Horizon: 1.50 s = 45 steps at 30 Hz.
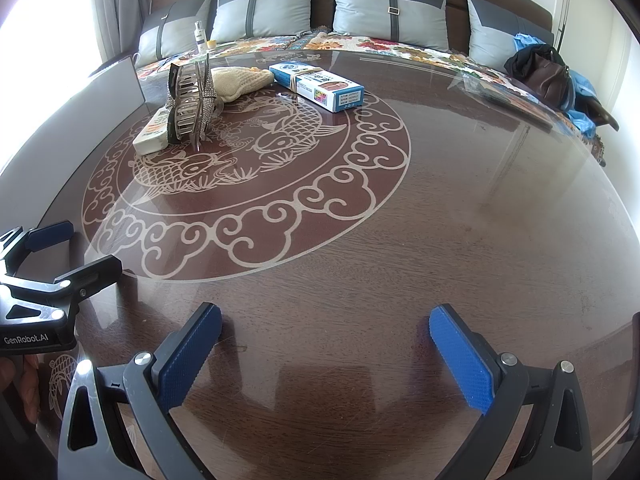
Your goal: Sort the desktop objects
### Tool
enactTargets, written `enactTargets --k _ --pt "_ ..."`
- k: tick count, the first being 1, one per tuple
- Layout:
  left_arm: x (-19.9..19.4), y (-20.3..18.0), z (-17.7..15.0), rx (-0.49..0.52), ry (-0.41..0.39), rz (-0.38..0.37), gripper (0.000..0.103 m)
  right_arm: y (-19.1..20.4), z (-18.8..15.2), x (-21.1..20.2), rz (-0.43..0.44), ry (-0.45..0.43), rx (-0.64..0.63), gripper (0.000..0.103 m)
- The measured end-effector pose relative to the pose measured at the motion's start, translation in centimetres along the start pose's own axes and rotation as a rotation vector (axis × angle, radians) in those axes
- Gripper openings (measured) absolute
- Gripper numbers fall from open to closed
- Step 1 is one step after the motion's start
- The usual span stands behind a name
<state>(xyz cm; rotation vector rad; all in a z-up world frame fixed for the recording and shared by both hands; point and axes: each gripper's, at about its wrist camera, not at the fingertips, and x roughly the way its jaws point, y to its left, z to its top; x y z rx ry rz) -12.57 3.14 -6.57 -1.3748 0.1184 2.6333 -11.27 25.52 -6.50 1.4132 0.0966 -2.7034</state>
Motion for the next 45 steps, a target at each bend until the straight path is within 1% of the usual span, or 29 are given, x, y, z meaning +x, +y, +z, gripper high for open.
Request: enactTargets --k 4,6,7,8,9,11,13,16,21,23,26,27,28,30,33,35,38,39,40,41,42,45 --pt "0.0 0.0 0.0 0.019 0.005 -0.002 0.103 0.0 0.0 0.0 -0.001 0.0 0.0 0.103" --pt "0.2 0.2 0.4 0.095 0.014 -0.031 0.103 0.0 0.0 0.0 -0.001 0.0 -0.001 0.103" --pt "0.3 0.7 0.6 0.106 0.033 -0.049 0.103 0.0 0.0 0.0 -0.001 0.0 0.0 0.103" --pt "0.5 1.3 0.9 0.095 0.051 -0.059 0.103 0.0 -0.1 0.0 -0.002 -0.001 -0.001 0.103" --pt "0.6 1.8 1.0 0.092 0.063 -0.052 0.103 0.0 -0.1 0.0 -0.003 -0.001 -0.001 0.103" --pt "0.8 2.8 1.3 0.085 0.071 -0.047 0.103 -0.1 -0.1 0.0 -0.003 -0.001 0.0 0.103" --pt "0.8 3.5 1.3 0.076 0.057 -0.041 0.103 -0.1 -0.1 0.0 -0.003 -0.001 0.0 0.103" --pt "0.4 3.7 0.5 0.054 0.004 -0.023 0.103 -0.1 -0.1 -0.1 -0.004 -0.001 -0.001 0.103" --pt "0.4 3.9 0.5 0.049 0.002 -0.022 0.103 0.0 -0.2 -0.2 -0.002 -0.001 0.0 0.103" --pt "0.4 3.9 0.5 0.049 0.003 -0.021 0.103 0.0 0.5 0.2 0.008 0.022 -0.017 0.103" --pt "0.4 3.9 0.5 0.049 0.003 -0.022 0.103 0.8 3.5 2.1 0.036 0.108 -0.049 0.103" --pt "0.4 3.9 0.5 0.049 0.003 -0.022 0.103 1.3 4.8 2.7 0.055 0.122 -0.053 0.103" --pt "0.4 3.9 0.5 0.049 0.003 -0.022 0.103 2.0 6.3 3.2 0.076 0.115 -0.059 0.103" --pt "0.4 3.9 0.5 0.048 0.003 -0.022 0.103 4.1 9.3 3.7 0.12 0.07 -0.088 0.103" --pt "0.4 3.9 0.5 0.048 0.002 -0.022 0.103 8.2 13.5 4.8 0.163 0.036 -0.151 0.103" --pt "0.4 4.0 0.5 0.048 0.002 -0.022 0.103 10.8 15.7 6.1 0.156 0.041 -0.191 0.103" --pt "0.3 3.9 0.7 0.048 0.002 -0.021 0.103 13.0 18.1 7.8 0.115 0.037 -0.227 0.103" --pt "0.3 3.9 0.6 0.048 0.002 -0.021 0.103 13.3 18.5 8.1 0.111 0.033 -0.226 0.101" --pt "0.4 3.9 0.7 0.048 0.002 -0.021 0.103 13.3 18.8 8.4 0.126 0.034 -0.218 0.085" --pt "0.4 3.9 0.6 0.047 0.002 -0.022 0.103 13.2 19.0 8.7 0.151 0.049 -0.205 0.073" --pt "0.4 3.9 0.7 0.047 0.002 -0.022 0.103 12.9 19.0 9.0 0.168 0.074 -0.19 0.055" --pt "0.4 3.9 0.7 0.047 0.002 -0.021 0.103 11.0 18.2 7.9 0.208 0.052 -0.155 0.055"
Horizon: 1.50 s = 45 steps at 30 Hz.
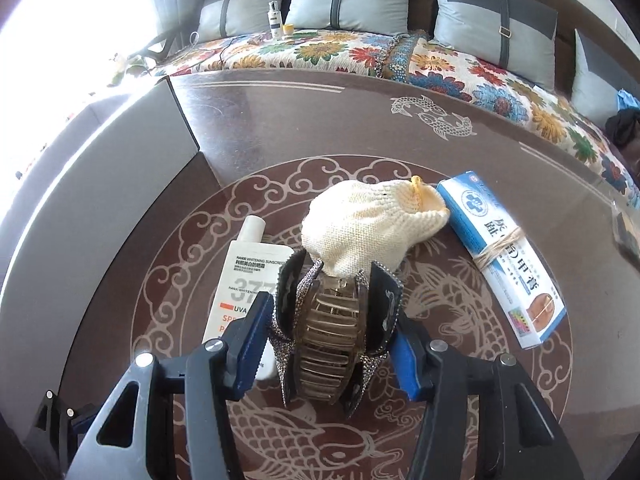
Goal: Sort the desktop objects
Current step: 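Lower the right tool onto the rhinestone bow clip and close on it, then grasp the white sunscreen bottle with the left tool while the right tool holds the bow clip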
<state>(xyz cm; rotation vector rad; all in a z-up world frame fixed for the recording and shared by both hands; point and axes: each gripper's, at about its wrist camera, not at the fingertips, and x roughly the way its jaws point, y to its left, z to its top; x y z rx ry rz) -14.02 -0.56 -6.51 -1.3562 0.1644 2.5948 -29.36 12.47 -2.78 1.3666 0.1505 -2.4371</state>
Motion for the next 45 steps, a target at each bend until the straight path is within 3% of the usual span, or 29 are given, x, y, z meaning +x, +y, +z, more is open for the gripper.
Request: enactTargets --k 5,7,10,15,19,24,27,33,42,45 --pt "0.0 0.0 0.0 0.0 0.0 0.0 0.103 -4.9 -5.9 -3.6 0.172 -0.01 0.147 0.056" --pt "0.0 0.0 0.0 0.0 0.0 0.0 0.103 -7.6 -9.0 -4.9 0.207 -0.006 0.215 0.062" --pt "0.0 0.0 0.0 0.0 0.0 0.0 0.103 -12.1 -13.0 -7.0 0.169 -0.037 0.335 0.077" --pt "0.0 0.0 -0.1 0.0 0.0 0.0 0.103 -16.6 -17.6 -10.7 0.073 -0.108 0.487 0.078" --pt "0.0 0.1 0.0 0.001 0.0 0.002 0.103 -15.5 -19.6 -11.6 0.002 -0.081 0.425 0.092" --pt "0.0 0.3 0.0 -0.001 0.0 0.002 0.103 -12.1 -20.6 -10.5 -0.178 -0.015 0.18 0.095" --pt "0.1 0.5 0.2 -0.018 0.014 0.007 0.103 -11.2 -21.3 -10.3 -0.254 -0.047 0.129 0.103" --pt "2.2 0.0 3.1 -0.106 0.1 0.061 0.103 -12.0 -21.3 -10.2 -0.22 -0.053 0.169 0.103" --pt "7.7 1.0 10.8 -0.195 0.118 0.114 0.103 -11.8 -21.4 -10.2 -0.221 -0.055 0.168 0.103" --pt "8.9 0.8 12.6 -0.161 0.125 0.095 0.103 -11.9 -21.4 -10.3 -0.22 -0.056 0.17 0.103"
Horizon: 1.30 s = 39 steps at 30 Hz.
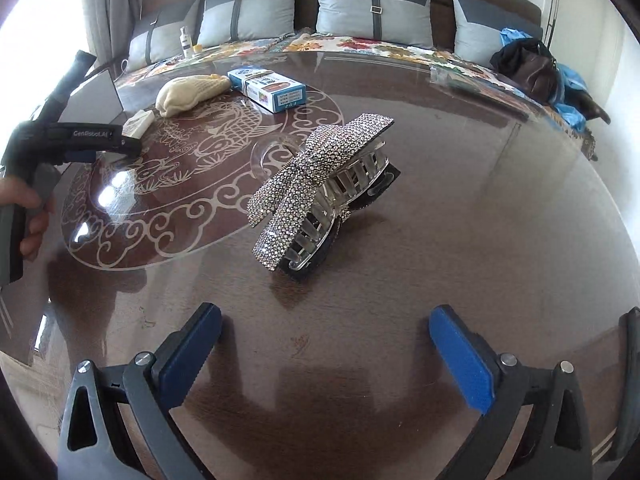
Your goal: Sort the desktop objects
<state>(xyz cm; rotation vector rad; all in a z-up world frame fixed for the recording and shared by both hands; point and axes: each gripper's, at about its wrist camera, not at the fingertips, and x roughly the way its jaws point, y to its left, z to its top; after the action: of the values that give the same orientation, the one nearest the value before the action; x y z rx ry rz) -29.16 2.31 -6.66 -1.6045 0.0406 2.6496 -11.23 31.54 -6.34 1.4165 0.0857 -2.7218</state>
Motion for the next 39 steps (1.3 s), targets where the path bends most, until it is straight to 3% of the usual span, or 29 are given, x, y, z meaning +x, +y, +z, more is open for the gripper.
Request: enactTargets --k 2,3,4,6,10,18,21,23,24,25,27,39 --pt "0.4 -0.1 0.9 0.04 0.019 -0.019 0.103 0.0 0.1 0.0 0.0 0.0 0.0 0.103" --pt "0.2 0.0 1.0 0.046 -0.003 -0.022 0.092 0.0 0.0 0.0 0.0 0.0 0.001 0.103" --pt "-0.3 0.1 0.9 0.051 -0.037 -0.024 0.065 0.0 0.0 0.0 0.0 0.0 0.001 0.103" --pt "-0.8 0.4 0.6 0.05 -0.064 -0.03 0.051 0.0 0.0 0.0 0.0 0.0 0.001 0.103" --pt "-2.1 0.6 -1.8 0.063 -0.09 -0.043 0.051 0.0 0.1 0.0 0.0 0.0 0.001 0.103" --pt "-7.5 0.0 -12.3 0.039 -0.148 -0.034 0.051 0.0 0.1 0.0 -0.001 0.0 0.002 0.103" --pt "-8.4 0.0 -14.4 0.02 -0.181 -0.018 0.052 0.0 0.1 0.0 -0.001 0.0 0.002 0.103" --pt "-8.5 0.2 -14.5 0.02 -0.18 -0.021 0.055 0.0 0.1 0.0 -0.001 0.0 0.002 0.103" --pt "-8.4 0.2 -14.4 0.027 -0.171 -0.035 0.067 0.1 0.1 0.0 -0.003 0.0 0.001 0.103" --pt "-8.1 0.0 -14.2 0.043 -0.158 -0.047 0.085 0.0 0.1 0.0 -0.003 0.0 0.001 0.103" --pt "-7.5 -0.8 -14.0 0.082 -0.124 -0.043 0.102 0.1 0.1 0.0 -0.003 0.0 0.001 0.103" --pt "-7.3 -0.6 -14.3 0.072 -0.128 -0.048 0.103 0.0 0.0 0.0 -0.004 -0.001 0.003 0.103"
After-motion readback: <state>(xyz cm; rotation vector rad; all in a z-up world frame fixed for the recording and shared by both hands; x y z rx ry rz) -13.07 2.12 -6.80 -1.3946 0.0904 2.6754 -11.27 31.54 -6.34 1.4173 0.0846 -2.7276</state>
